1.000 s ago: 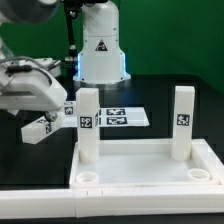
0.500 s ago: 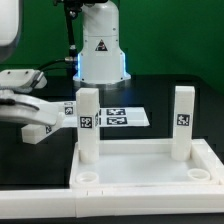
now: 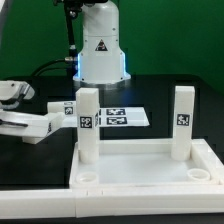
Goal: Assemble desk
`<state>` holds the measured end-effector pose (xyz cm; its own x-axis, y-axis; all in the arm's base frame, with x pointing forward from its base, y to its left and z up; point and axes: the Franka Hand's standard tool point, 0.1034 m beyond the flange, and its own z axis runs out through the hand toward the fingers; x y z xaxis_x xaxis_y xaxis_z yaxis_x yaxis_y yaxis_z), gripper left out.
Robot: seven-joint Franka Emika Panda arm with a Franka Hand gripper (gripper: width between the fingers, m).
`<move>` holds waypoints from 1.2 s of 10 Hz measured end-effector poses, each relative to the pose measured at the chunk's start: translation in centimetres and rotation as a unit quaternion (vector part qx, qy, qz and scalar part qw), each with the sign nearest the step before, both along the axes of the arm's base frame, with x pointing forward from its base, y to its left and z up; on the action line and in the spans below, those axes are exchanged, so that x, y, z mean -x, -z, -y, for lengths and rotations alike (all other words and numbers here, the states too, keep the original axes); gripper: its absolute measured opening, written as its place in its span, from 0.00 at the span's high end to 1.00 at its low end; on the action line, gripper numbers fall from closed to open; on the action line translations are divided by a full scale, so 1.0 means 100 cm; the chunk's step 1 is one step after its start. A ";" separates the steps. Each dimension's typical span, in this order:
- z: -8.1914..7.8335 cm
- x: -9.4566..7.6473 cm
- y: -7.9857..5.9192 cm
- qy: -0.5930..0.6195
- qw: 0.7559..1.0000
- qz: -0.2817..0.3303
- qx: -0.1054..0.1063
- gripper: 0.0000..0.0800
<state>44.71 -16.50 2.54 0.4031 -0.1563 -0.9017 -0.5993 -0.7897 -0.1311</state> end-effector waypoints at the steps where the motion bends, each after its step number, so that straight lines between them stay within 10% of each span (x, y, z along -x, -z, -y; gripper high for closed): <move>1: -0.001 0.004 0.006 0.000 1.000 -0.007 -0.002 0.19; 4: -0.005 0.008 0.013 -0.003 1.000 -0.015 -0.004 0.19; 6: -0.005 0.009 0.013 -0.003 1.000 -0.015 -0.004 0.54; 9: -0.005 0.009 0.012 -0.003 1.000 -0.017 -0.006 0.63; 12: -0.002 -0.010 -0.029 -0.025 0.999 0.039 -0.029 0.64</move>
Offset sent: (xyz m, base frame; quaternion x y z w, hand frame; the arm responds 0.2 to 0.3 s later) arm 0.0000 0.0000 0.0000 0.0000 0.0000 0.0000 1.0000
